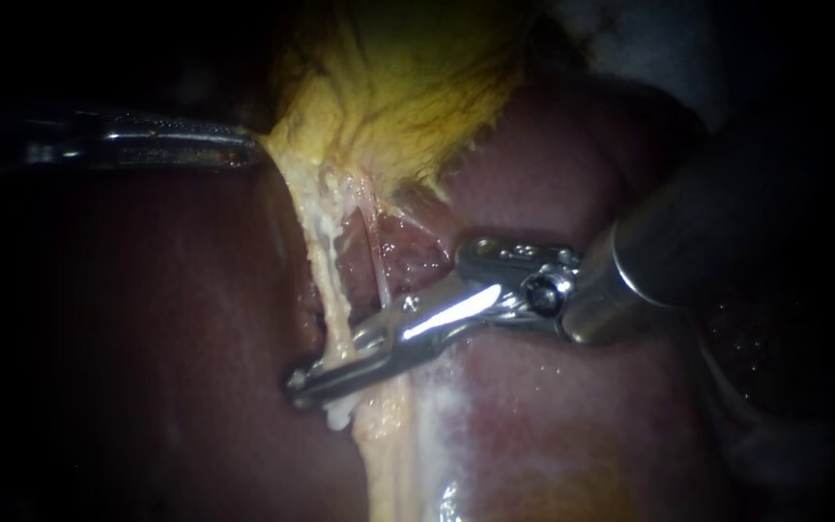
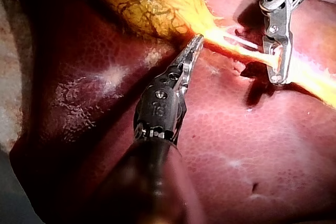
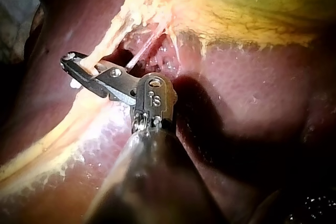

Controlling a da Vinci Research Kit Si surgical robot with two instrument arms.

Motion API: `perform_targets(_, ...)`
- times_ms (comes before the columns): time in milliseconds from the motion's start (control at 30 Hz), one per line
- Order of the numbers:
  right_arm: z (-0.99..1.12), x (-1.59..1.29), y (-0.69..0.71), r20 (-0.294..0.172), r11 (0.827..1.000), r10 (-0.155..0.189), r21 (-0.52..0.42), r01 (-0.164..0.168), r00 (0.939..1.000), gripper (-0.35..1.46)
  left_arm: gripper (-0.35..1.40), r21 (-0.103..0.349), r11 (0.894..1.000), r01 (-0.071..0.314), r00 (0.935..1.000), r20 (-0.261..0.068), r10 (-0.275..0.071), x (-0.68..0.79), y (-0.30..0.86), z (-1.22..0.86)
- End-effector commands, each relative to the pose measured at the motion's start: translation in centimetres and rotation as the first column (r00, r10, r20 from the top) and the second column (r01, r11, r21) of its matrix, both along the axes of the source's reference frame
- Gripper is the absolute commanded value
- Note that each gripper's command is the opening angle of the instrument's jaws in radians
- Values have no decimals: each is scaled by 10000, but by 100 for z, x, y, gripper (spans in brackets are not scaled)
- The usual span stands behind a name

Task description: Clipping second clip left tube

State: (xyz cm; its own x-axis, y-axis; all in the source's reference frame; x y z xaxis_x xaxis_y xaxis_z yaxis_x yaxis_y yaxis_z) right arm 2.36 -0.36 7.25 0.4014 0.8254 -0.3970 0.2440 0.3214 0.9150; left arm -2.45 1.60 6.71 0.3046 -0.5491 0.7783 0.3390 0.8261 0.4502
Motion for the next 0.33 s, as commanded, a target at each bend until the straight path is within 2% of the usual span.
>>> perform_targets(33, 3, -1, 0, 6, 10000, -14, -16, 14, 10000, -35, -35, 0, 10000, 3, 10000, 1, -3, 0, 0, 0)
perform_targets(333, 4, -2, 0, 27, 10000, -29, -36, 29, 10000, -35, -35, 0, 10000, -2, 10000, 5, 2, 0, 1, 1)
